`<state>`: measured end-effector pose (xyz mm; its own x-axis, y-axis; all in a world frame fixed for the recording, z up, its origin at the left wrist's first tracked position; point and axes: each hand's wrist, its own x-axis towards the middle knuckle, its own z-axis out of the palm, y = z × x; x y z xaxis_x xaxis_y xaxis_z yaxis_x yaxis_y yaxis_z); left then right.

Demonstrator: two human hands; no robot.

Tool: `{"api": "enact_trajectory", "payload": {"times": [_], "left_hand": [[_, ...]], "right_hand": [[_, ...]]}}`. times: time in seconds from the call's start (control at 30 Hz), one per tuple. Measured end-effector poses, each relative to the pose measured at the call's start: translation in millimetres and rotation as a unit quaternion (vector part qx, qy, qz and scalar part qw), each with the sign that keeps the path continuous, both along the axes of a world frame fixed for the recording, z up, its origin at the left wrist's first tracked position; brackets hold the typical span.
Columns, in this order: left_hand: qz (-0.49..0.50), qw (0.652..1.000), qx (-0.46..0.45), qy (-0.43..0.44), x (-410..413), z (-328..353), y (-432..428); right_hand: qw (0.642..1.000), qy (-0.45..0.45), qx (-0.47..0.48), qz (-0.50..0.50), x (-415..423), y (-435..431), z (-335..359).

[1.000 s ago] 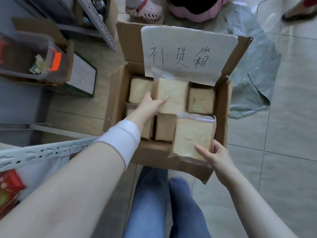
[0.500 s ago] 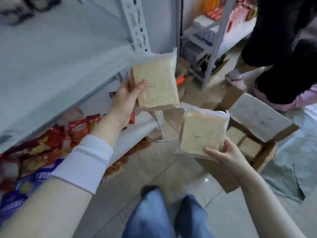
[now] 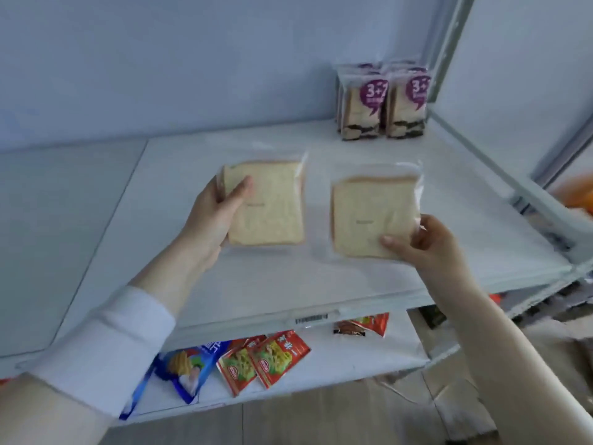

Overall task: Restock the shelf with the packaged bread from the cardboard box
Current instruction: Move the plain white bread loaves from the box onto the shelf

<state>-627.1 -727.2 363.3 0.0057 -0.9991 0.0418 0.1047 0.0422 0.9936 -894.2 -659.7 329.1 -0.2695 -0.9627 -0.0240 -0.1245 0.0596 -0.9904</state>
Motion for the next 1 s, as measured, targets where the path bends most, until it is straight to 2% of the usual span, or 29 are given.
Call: {"api": "enact_trajectory", "payload": {"times": [0.13,0.3,0.4,0.47,0.67,0.8,1.0], "left_hand": [[0.022,1.000,-0.013,-0.005,17,-3,-84],[0.103,0.993,-0.025,-0.042,29,-19,-192],[0.132,0.988,-0.036,-0.072,33,-32,-246],[0.138,0.987,-0.049,-0.062,30,-40,-276],[0.170,0.981,-0.093,-0.021,8,-52,-329],[0.207,0.972,-0.109,-0.024,2,-55,-348],[0.257,0.957,-0.128,-0.046,-7,-55,-366]], "right_hand": [[1.000,0.012,-0.011,-0.020,29,-102,2],[0.998,0.027,-0.046,-0.014,51,-229,3],[0.997,0.043,-0.058,-0.013,59,-291,-4],[0.996,0.067,-0.056,-0.018,61,-322,-11],[0.989,0.115,-0.038,-0.080,65,-373,-24],[0.985,0.084,-0.042,-0.141,69,-389,-22],[0.971,0.158,-0.039,-0.176,77,-406,-24]]}}
